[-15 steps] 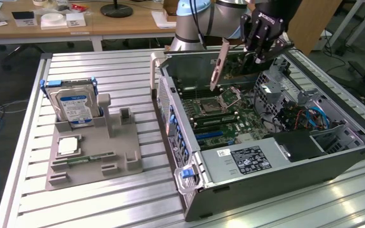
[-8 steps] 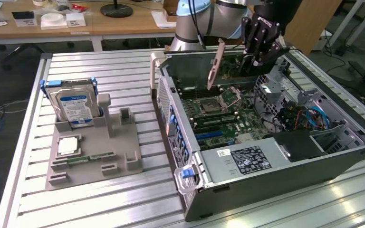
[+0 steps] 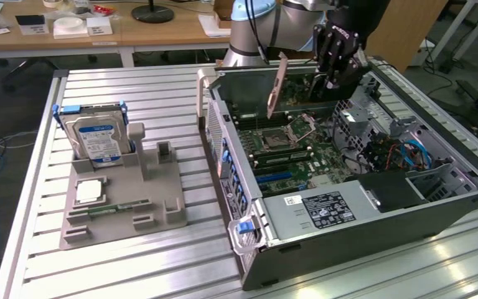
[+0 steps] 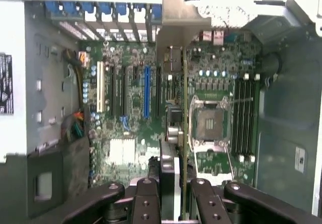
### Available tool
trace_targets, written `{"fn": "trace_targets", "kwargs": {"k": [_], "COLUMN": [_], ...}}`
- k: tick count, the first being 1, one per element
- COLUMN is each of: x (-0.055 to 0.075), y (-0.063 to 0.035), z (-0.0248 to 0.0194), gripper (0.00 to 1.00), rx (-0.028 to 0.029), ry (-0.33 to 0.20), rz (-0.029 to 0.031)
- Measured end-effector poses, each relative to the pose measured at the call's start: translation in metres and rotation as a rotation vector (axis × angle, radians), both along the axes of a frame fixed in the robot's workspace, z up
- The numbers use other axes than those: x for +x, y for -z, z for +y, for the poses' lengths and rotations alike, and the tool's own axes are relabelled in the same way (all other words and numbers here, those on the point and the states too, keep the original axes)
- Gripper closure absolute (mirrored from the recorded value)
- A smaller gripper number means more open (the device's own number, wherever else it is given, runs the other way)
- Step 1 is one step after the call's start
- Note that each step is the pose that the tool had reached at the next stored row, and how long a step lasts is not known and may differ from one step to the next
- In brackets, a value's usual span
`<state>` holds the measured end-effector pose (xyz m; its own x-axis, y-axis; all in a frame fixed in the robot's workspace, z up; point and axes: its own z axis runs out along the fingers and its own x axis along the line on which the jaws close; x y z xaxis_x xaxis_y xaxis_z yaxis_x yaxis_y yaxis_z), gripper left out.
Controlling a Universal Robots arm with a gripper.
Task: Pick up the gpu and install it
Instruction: 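Insert the gpu into the slot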
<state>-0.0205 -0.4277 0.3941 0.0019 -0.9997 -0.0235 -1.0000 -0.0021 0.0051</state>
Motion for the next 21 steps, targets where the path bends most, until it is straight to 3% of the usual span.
{"fn": "trace_targets", "kwargs": {"k": [14,21], "x": [-0.001,-0.014], "y": [0.0254,0.0382], "z": [0.0007,0.0010], "gripper": [0.72,0.72], "rx": [-0.0001,-0.0001], "ry": [0.034,0.034], "rz": [-0.0003,-0.0003]}}
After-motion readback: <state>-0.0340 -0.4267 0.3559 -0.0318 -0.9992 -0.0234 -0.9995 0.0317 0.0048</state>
